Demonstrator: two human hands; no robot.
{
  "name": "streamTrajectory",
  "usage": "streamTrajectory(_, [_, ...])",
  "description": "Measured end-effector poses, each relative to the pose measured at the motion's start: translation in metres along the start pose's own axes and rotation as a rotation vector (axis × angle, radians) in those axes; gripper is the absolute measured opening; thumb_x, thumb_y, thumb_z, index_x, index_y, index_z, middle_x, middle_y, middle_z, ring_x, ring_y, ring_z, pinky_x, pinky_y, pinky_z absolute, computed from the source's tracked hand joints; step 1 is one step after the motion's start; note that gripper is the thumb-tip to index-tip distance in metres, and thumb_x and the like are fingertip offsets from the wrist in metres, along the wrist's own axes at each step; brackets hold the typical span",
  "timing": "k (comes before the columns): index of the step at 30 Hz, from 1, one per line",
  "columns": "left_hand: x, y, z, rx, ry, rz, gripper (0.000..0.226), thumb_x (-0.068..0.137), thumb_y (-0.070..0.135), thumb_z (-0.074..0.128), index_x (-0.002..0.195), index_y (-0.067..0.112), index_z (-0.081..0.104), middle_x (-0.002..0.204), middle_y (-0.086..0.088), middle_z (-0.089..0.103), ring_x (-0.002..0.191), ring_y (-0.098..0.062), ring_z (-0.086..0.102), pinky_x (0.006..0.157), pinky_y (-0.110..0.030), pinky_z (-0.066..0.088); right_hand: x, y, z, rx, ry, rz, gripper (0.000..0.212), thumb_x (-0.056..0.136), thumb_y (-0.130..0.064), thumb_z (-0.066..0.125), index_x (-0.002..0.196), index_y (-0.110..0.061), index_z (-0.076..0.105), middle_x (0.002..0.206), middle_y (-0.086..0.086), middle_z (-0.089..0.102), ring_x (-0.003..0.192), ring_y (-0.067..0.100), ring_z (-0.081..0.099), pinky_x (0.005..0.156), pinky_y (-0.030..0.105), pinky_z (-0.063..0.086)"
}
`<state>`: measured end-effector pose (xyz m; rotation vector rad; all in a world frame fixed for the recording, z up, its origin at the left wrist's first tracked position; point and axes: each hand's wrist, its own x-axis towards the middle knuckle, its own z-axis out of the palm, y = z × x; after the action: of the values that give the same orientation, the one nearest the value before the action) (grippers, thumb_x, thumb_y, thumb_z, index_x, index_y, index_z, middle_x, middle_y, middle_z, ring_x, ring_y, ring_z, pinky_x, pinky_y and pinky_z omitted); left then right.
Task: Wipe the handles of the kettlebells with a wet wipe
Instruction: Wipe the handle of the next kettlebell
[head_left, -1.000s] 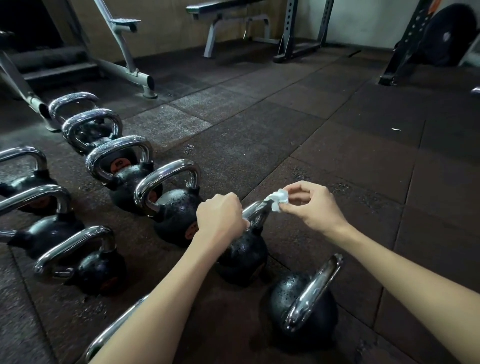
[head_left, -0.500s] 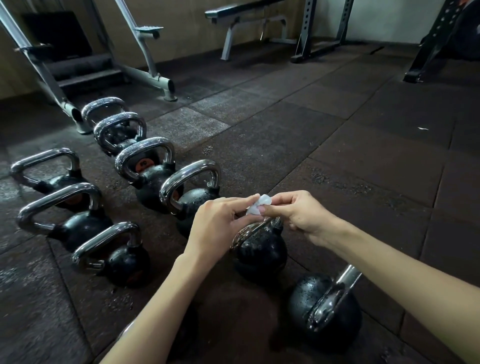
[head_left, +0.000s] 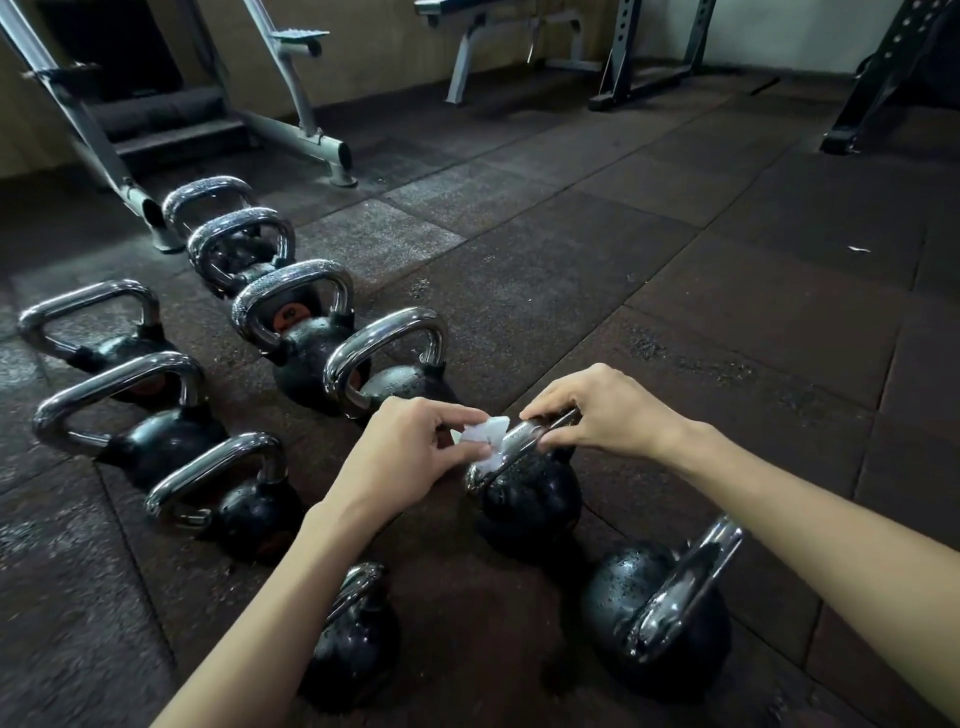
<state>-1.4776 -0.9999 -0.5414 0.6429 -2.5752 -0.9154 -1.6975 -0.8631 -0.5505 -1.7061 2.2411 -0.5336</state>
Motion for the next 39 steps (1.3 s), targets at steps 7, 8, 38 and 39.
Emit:
streamTrajectory(7, [0.026, 0.001, 0.014, 0.05, -0.083, -0.002, 0.038, 0.073, 0.049, 0.088, 0.109, 0.041, 0.08, 0.077, 0.018, 0.076, 0.062, 0.006, 0.06, 0.059, -0.01, 0.035, 0.004, 0.012, -0.008, -0.038, -0.079, -0.105, 0.028, 0.082, -0.042, 0.081, 0.106, -0.045, 0.068, 0.094, -0.033, 0.069, 0.093, -0.008, 0.064, 0.085, 0.035, 0.055])
streamTrajectory(8, [0.032, 0.005, 0.017, 0.065, -0.086, 0.014, 0.037, 0.073, 0.049, 0.088, 0.109, 0.041, 0.08, 0.085, 0.014, 0.079, 0.067, 0.007, 0.063, 0.062, -0.012, 0.038, 0.005, 0.015, -0.01, -0.025, -0.08, -0.1, 0.031, 0.081, -0.043, 0.082, 0.111, -0.044, 0.071, 0.099, -0.031, 0.072, 0.095, -0.006, 0.066, 0.086, 0.035, 0.056])
streamTrajectory(38, [-0.01, -0.013, 0.107, -0.475, 0.511, -0.158, 0.037, 0.075, 0.018, 0.09, 0.109, 0.028, 0.079, 0.052, 0.022, 0.045, 0.053, -0.003, 0.033, 0.053, -0.013, 0.03, 0.011, 0.085, -0.014, 0.214, 0.065, -0.022, 0.04, 0.08, -0.026, 0.086, 0.111, -0.047, 0.071, 0.1, -0.017, 0.079, 0.099, 0.012, 0.075, 0.096, 0.049, 0.056])
streamTrajectory(39, [-0.013, -0.012, 0.109, -0.474, 0.52, -0.154, 0.037, 0.076, 0.015, 0.09, 0.111, 0.022, 0.08, 0.052, 0.028, 0.049, 0.052, -0.002, 0.034, 0.054, -0.01, 0.03, 0.011, 0.085, -0.014, 0.232, 0.065, -0.013, 0.039, 0.08, -0.026, 0.087, 0.11, -0.046, 0.073, 0.101, -0.019, 0.078, 0.101, 0.01, 0.074, 0.098, 0.049, 0.055])
